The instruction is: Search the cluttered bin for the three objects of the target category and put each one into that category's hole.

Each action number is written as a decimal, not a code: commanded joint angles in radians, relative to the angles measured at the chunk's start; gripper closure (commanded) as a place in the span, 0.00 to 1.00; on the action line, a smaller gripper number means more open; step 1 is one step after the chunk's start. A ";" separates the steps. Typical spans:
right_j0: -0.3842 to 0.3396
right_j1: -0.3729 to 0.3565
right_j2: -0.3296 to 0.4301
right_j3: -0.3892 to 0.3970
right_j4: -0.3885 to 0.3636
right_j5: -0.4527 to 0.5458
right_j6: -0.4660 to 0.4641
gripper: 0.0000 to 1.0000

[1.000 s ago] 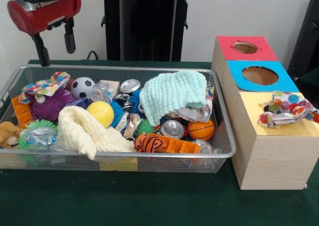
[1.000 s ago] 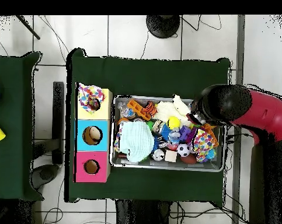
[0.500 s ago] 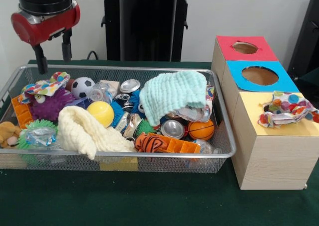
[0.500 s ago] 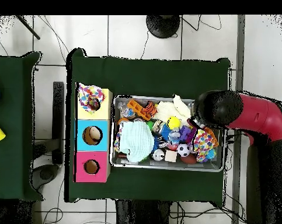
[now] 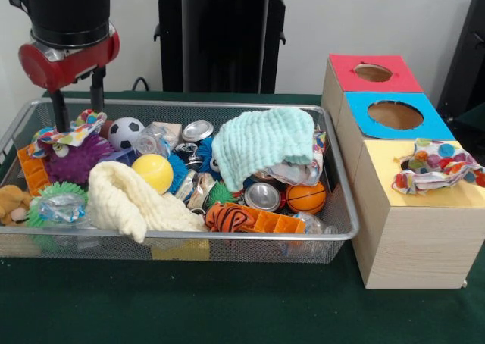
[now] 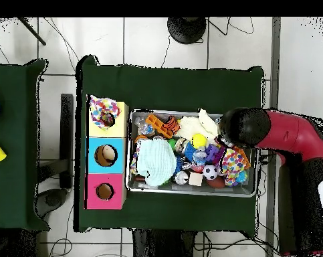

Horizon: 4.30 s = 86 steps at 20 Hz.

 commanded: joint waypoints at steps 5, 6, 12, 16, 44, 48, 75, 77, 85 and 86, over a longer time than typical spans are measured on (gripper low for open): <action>-0.002 0.094 0.053 0.044 -0.058 -0.104 -0.004 0.00; -0.001 0.097 0.051 0.044 -0.060 -0.109 -0.003 0.00; 0.012 0.095 0.018 0.040 -0.064 -0.094 0.028 0.00; 0.017 0.058 -0.013 0.048 -0.073 -0.038 0.022 0.00; 0.016 0.073 -0.109 0.146 -0.090 -0.095 0.040 0.00; 0.010 0.074 -0.125 0.177 -0.107 -0.121 0.042 0.00; -0.010 0.164 -0.111 0.195 -0.140 -0.265 0.066 0.00; -0.009 0.172 -0.113 0.188 -0.141 -0.268 0.062 0.00; 0.004 0.212 -0.142 0.156 -0.147 -0.285 0.094 0.00; 0.005 0.216 -0.143 0.154 -0.148 -0.289 0.095 0.00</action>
